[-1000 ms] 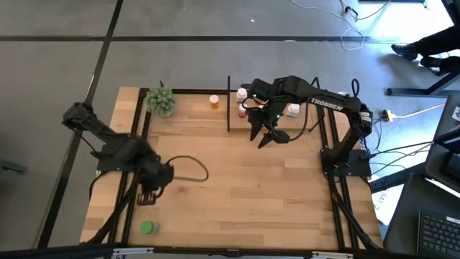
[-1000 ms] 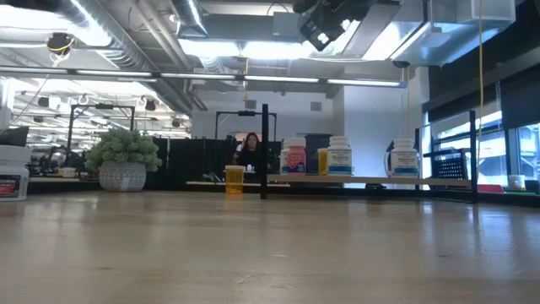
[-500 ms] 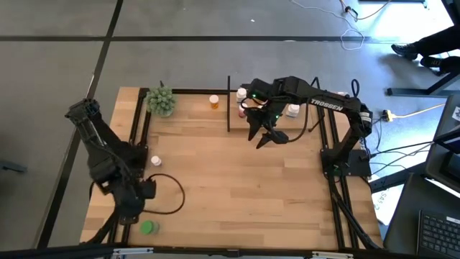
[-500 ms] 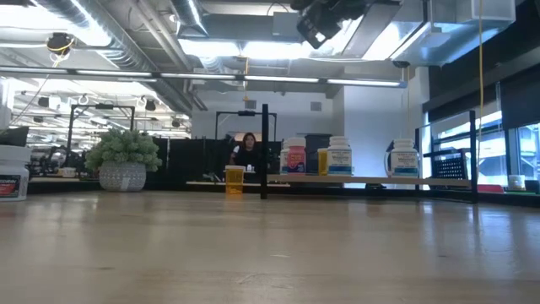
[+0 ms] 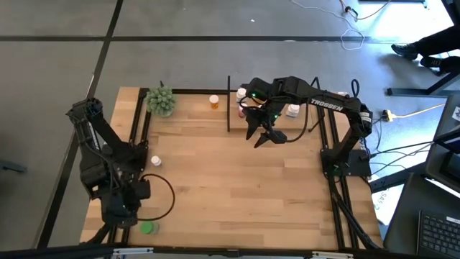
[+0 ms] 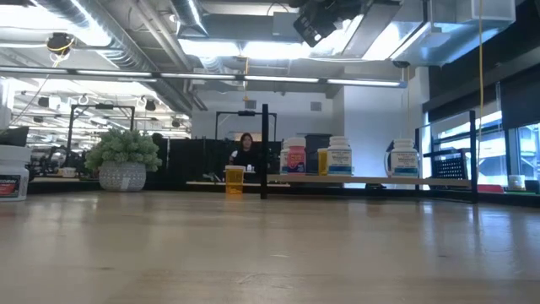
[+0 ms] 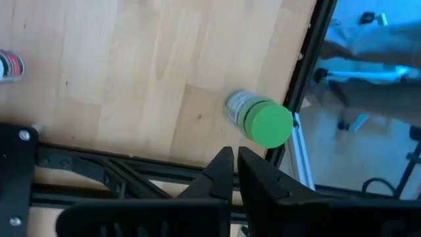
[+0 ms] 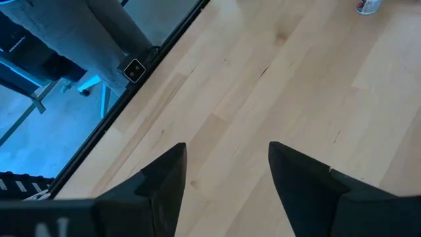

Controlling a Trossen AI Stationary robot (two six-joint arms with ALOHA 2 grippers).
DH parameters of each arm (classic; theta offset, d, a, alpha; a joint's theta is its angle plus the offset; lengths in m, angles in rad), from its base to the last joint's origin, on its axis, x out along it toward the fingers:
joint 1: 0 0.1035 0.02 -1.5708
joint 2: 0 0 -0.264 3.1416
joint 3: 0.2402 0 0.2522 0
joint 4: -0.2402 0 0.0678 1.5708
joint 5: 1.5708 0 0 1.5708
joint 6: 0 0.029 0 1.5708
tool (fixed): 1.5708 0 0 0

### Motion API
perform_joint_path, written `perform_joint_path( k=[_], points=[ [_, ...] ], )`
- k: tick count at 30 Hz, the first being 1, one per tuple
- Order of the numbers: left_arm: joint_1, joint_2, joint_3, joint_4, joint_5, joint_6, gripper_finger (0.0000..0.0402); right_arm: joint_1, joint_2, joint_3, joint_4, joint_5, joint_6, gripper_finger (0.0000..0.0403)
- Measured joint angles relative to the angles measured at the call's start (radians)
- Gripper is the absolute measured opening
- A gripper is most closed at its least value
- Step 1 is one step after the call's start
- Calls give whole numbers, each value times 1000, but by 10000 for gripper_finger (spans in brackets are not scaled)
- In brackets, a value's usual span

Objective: Pick and place medicine bottles onto shelf by color
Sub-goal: Put the green medicine bottle on the shelf

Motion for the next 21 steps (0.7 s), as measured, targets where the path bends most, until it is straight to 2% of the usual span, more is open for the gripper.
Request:
perform_joint_path(
  k=[9, 21],
  points=[
    [-36, 3, 0, 1, 11, -101, 54, 0, 0, 0, 0, 0, 0, 217],
    [-38, 12, 0, 34, -18, -71, 186, 0, 0, 0, 4, 0, 0, 217]
  ],
)
